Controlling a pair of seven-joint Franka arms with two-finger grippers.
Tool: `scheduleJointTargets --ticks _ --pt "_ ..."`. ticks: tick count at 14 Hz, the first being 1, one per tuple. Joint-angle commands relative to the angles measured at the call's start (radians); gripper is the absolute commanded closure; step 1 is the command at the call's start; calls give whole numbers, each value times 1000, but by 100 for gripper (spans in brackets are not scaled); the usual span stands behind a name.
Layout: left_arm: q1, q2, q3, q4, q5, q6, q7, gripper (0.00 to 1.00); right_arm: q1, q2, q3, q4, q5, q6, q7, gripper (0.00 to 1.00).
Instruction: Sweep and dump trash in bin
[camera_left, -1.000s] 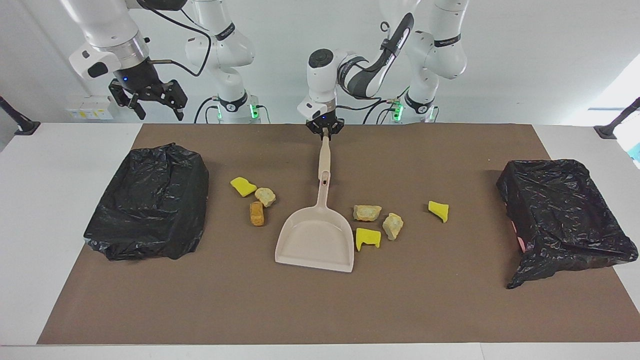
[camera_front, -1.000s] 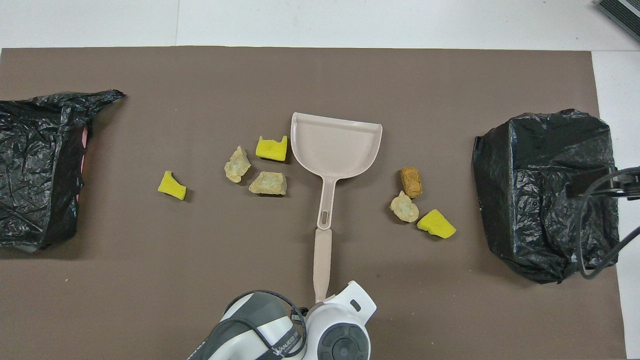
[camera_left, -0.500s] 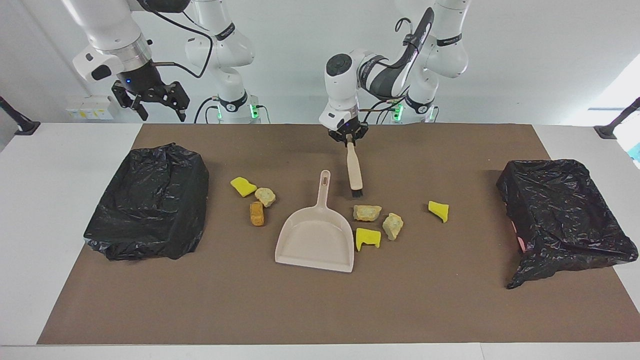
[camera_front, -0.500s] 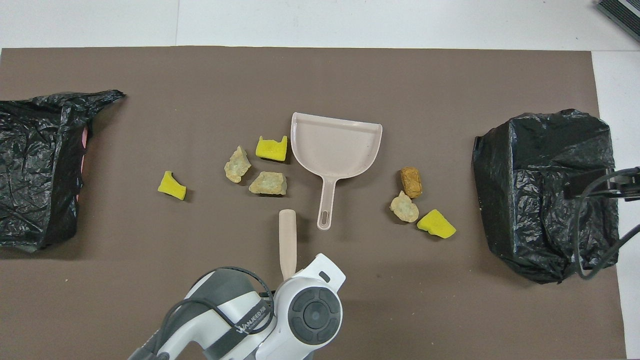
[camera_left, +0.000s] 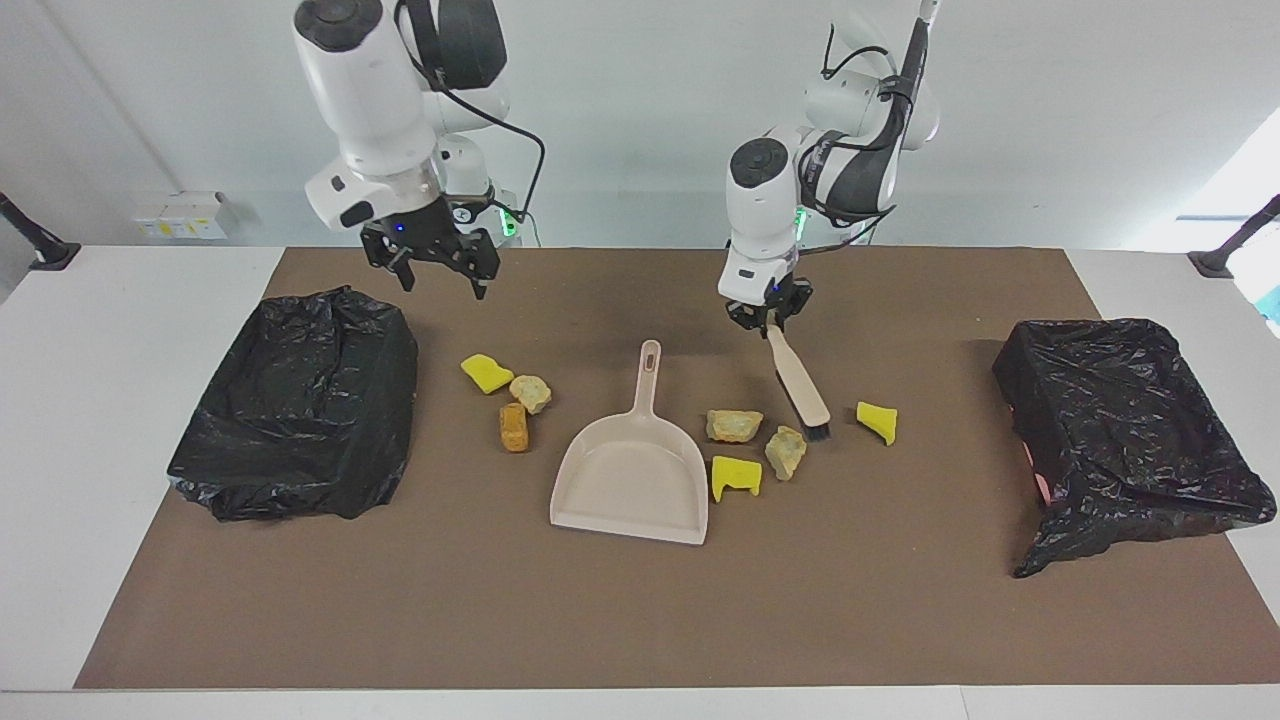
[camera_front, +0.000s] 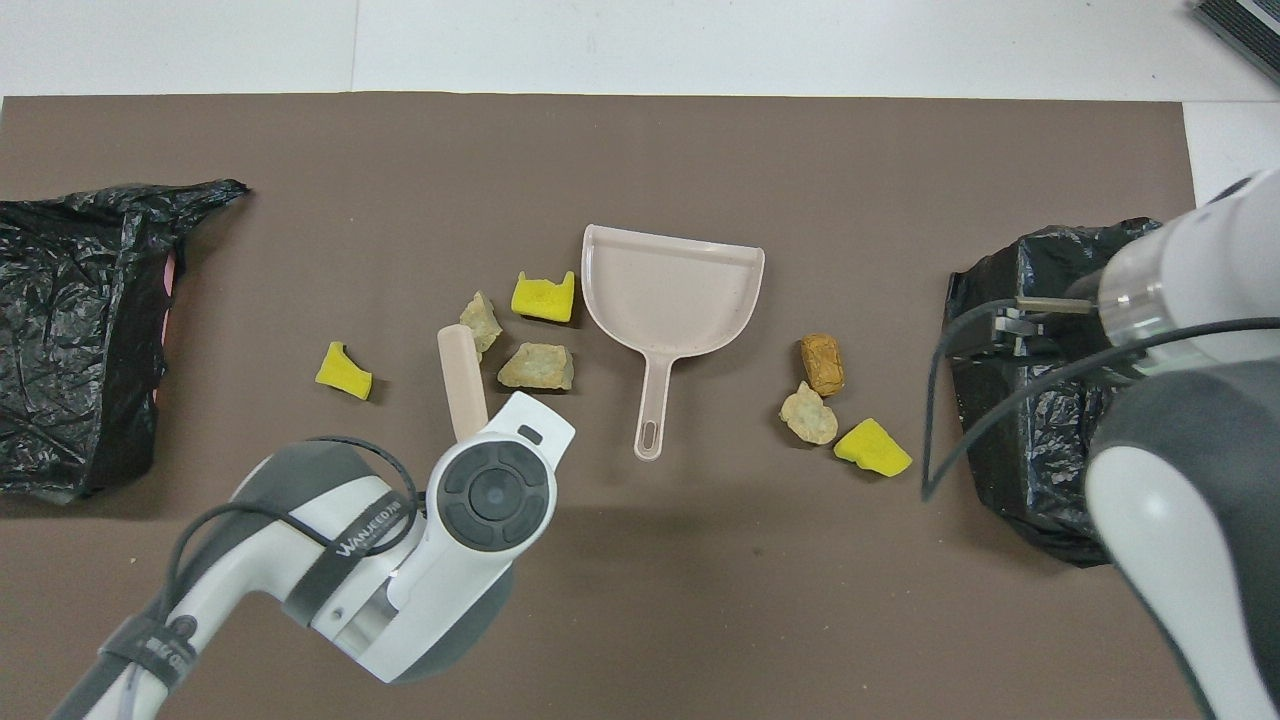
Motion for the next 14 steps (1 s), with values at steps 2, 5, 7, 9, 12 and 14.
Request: scheduleJointTargets --ticks 2,5,7,9,12,14 --pt "127 16 -14 32 77 -41 -10 100 103 176 -3 52 39 126 174 0" --pt "216 27 -15 24 82 -29 54 100 183 254 -4 54 96 226 255 0" --pt "270 25 -15 15 81 -38 169 100 215 293 -3 52 99 295 315 0" --pt "302 9 -17 -29 77 -28 194 100 291 333 2 41 113 349 335 0" --pt "322 -4 -19 -60 50 -17 286 100 302 328 2 -15 110 358 323 0" --pt "328 -13 -17 -85 -1 6 399 100 318 322 2 -69 103 369 302 0"
